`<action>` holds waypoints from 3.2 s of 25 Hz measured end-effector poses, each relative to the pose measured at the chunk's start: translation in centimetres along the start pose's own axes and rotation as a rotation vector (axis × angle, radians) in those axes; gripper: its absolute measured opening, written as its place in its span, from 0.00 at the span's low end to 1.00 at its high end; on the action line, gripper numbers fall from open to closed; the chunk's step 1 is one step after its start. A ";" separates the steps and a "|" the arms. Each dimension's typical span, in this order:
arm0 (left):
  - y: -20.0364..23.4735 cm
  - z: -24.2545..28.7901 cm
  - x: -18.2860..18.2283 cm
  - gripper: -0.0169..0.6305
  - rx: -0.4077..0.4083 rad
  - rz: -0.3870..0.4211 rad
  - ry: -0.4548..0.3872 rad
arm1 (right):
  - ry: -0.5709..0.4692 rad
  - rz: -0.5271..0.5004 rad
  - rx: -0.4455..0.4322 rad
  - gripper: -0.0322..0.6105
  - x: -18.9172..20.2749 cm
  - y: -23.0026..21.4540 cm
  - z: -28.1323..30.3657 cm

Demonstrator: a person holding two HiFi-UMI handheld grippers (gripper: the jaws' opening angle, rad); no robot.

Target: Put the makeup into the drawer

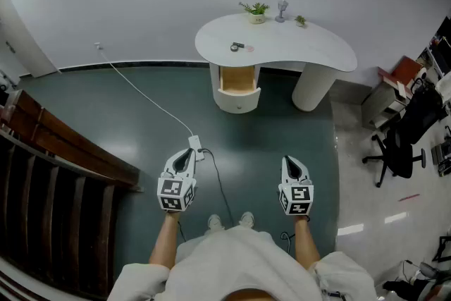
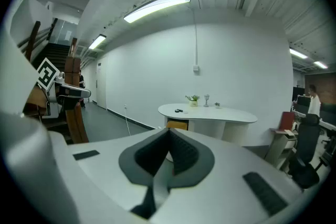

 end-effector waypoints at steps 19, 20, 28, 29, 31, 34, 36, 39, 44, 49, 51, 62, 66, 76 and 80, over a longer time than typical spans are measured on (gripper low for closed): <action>-1.7 -0.4 1.4 0.05 -0.002 -0.017 0.009 | -0.065 0.027 -0.099 0.46 0.8 -0.1 -0.6; -1.9 -0.3 1.4 0.05 -0.005 -0.019 0.009 | -0.066 0.025 -0.101 0.49 1.0 -0.2 -0.6; -4.5 0.2 1.7 0.05 -0.030 -0.026 0.009 | -0.066 0.023 -0.116 0.53 2.0 -2.4 -1.2; -4.9 0.3 1.8 0.05 -0.034 -0.026 0.009 | -0.067 0.022 -0.120 0.53 2.2 -2.8 -1.2; -5.9 0.5 2.0 0.05 -0.041 -0.022 0.009 | -0.069 0.020 -0.130 0.53 2.5 -3.5 -1.4; -6.8 0.8 2.1 0.05 -0.051 -0.015 0.007 | -0.074 0.011 -0.139 0.53 2.9 -4.4 -1.3; -7.1 1.2 2.2 0.05 -0.055 -0.013 0.007 | -0.076 0.010 -0.142 0.53 3.0 -4.9 -0.9; -7.7 1.5 2.5 0.05 -0.060 -0.022 0.013 | -0.072 0.006 -0.154 0.54 3.3 -5.5 -0.7; -7.4 2.9 2.2 0.05 -0.062 -0.026 0.012 | -0.070 -0.005 -0.167 0.55 3.1 -6.1 1.0; -6.0 5.4 1.9 0.05 -0.055 -0.027 0.020 | -0.063 -0.006 -0.171 0.57 2.8 -6.3 3.7; -5.3 6.8 1.7 0.05 -0.047 -0.027 0.022 | -0.055 -0.001 -0.168 0.58 2.7 -6.5 5.0; 2.5 19.0 -1.9 0.05 0.010 -0.047 0.011 | -0.041 -0.015 -0.138 0.68 -1.4 -7.7 17.7; 6.1 22.9 -4.2 0.05 0.030 -0.055 0.013 | -0.032 -0.028 -0.143 0.72 -4.1 -7.3 22.6; 13.6 32.6 -8.4 0.05 0.103 -0.046 0.031 | -0.021 -0.014 -0.104 0.76 -8.7 -7.3 33.4; 15.2 35.3 -9.3 0.05 0.127 -0.036 0.040 | -0.014 -0.009 -0.091 0.76 -9.4 -7.3 36.0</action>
Point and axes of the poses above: the fingertips, and each gripper's own axes: z forward along the fingers, y to its left, x out of its underside, the point moved 10 cm from there along -z, backward along the fingers, and after that the axes turned 7 degrees about -z, right-handed, at the moved point
